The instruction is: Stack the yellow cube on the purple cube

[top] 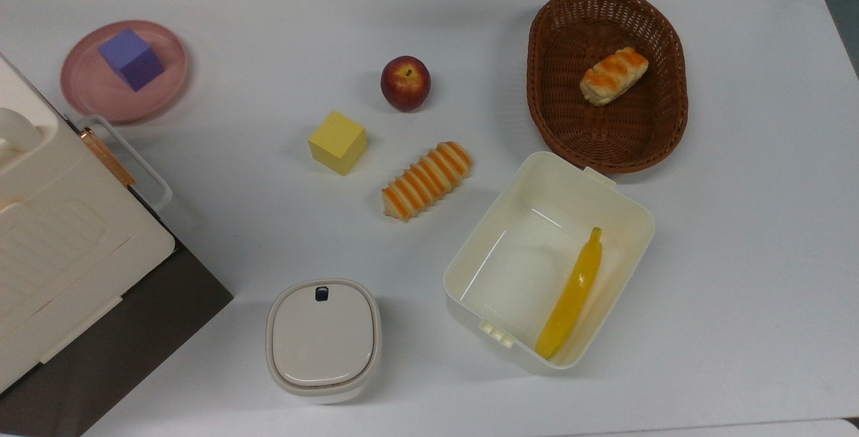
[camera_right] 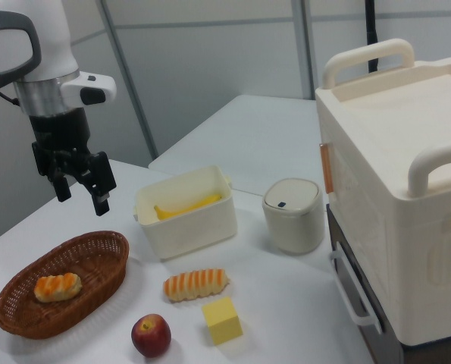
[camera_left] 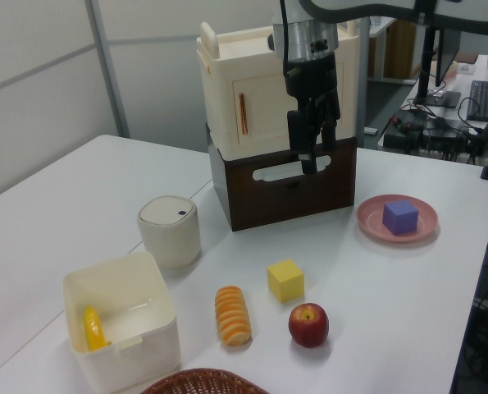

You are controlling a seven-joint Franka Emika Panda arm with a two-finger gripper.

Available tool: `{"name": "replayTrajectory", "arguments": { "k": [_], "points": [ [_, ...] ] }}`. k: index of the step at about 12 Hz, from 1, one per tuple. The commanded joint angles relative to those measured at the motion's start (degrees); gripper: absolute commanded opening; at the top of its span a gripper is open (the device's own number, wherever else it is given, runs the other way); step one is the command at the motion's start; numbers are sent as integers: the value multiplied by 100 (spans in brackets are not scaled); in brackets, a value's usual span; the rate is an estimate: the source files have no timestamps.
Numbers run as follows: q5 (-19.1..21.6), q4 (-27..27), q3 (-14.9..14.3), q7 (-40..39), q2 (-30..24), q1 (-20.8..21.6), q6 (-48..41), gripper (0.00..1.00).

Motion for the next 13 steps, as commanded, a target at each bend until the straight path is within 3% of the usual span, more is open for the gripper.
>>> {"name": "replayTrajectory", "arguments": {
  "k": [1, 5, 7, 13],
  "points": [
    [135, -270, -5, 131, -201, 45, 207, 100],
    [135, -270, -5, 140, -201, 36, 207, 100],
    [126, 97, -14, 114, -183, 27, 93, 100],
    [65, 248, -32, 228, -113, 27, -153, 100]
  ]
}}
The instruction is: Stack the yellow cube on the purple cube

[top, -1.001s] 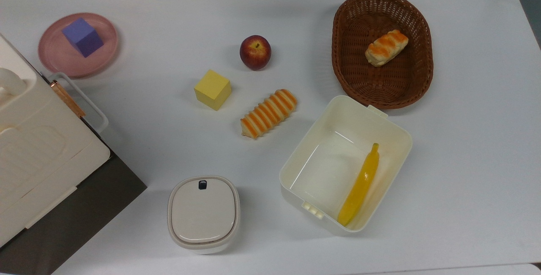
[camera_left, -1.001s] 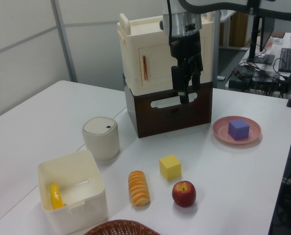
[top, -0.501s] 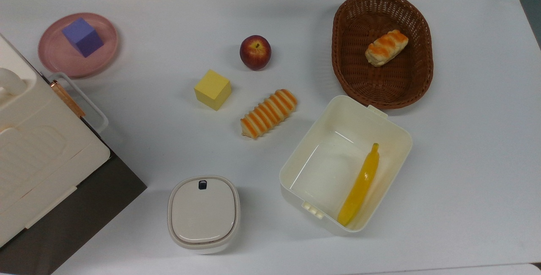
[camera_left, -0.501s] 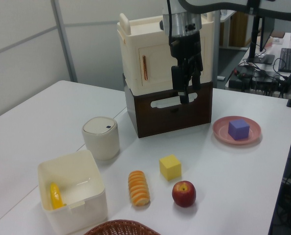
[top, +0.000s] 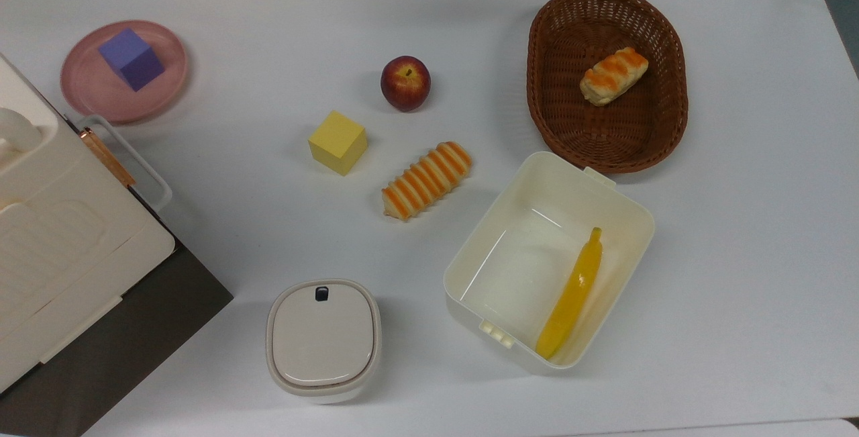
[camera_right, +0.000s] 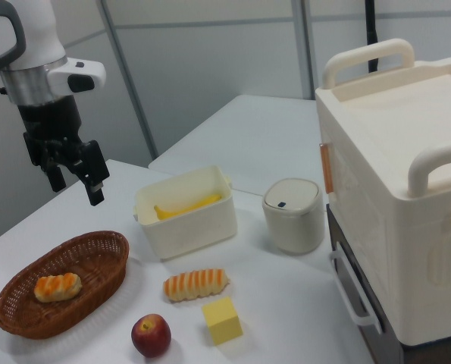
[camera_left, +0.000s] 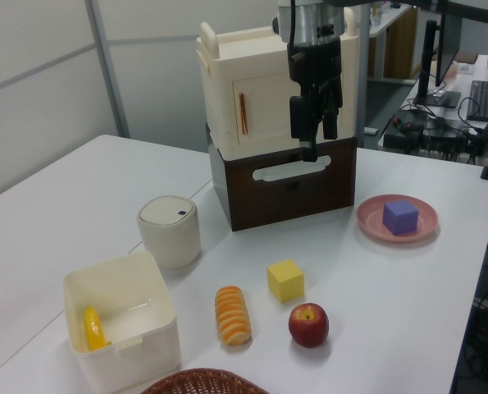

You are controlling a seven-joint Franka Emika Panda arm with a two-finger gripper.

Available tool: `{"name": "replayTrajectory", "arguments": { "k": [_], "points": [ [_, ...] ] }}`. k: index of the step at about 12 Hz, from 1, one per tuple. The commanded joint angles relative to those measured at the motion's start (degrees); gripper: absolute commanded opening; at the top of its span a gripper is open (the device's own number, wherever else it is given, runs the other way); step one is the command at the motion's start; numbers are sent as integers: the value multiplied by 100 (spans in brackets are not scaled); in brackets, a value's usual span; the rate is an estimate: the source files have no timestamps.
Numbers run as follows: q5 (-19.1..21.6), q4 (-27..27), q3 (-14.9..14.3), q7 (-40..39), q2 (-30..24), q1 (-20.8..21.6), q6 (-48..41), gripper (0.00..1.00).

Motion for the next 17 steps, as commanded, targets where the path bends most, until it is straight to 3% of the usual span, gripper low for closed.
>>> {"name": "replayTrajectory", "arguments": {
  "k": [1, 13, 17],
  "points": [
    [73, 434, -58, 161, -46, 18, -156, 100],
    [47, 737, -67, 64, 199, 18, -69, 100],
    [65, 737, -6, 64, 209, 36, 861, 100]
  ]
}}
